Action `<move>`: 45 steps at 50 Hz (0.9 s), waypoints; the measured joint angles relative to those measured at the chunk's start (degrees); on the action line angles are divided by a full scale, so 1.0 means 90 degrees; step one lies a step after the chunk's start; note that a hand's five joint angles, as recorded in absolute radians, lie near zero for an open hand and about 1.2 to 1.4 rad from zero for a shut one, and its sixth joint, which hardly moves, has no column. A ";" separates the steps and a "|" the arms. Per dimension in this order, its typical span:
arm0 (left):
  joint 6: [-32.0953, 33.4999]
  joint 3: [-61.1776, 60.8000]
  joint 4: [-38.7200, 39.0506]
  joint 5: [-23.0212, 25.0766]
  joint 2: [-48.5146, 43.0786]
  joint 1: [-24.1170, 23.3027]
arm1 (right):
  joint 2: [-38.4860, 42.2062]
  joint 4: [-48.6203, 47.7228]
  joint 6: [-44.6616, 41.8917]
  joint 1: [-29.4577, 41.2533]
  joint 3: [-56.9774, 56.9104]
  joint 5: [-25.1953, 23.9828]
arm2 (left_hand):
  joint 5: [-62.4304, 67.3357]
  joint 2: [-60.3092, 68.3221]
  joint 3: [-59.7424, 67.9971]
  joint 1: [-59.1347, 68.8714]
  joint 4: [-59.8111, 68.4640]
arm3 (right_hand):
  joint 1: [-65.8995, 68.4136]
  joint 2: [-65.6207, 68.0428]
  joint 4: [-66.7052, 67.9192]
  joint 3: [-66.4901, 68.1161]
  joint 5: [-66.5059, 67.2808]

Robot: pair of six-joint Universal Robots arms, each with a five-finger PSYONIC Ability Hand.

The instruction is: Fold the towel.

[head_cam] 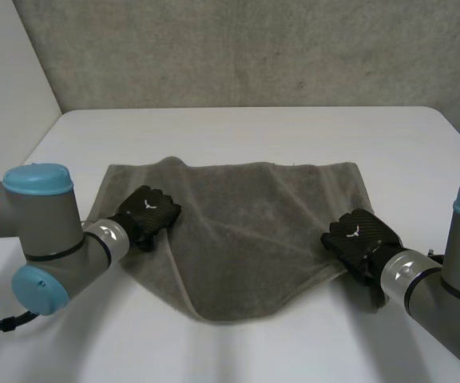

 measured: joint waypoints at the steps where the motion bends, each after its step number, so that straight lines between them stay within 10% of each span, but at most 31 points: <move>1: 0.0004 0.0008 0.0000 0.0000 -0.0009 0.0000 | 0.0004 0.0000 -0.0001 0.0000 0.0001 0.0000 | -0.0010 -0.0006 -0.0005 0.0000 -0.0006 | 0.0000 0.0000 0.0000 0.0000 0.0001; 31: 0.0013 -0.0122 0.0024 -0.0055 0.0252 0.0000 | 0.0098 -0.0001 -0.0028 -0.0010 0.0018 0.0016 | 0.3194 0.3279 0.3270 0.3026 0.3278 | 0.0000 0.0000 0.0000 0.0000 0.0012; 45: 0.0025 -0.0367 0.0123 -0.0040 0.0393 0.0010 | 0.0103 0.0011 -0.0023 -0.0002 0.0014 0.0002 | 0.1815 0.1802 0.1805 0.1771 0.1804 | 0.0000 0.0000 0.0000 0.0000 0.0012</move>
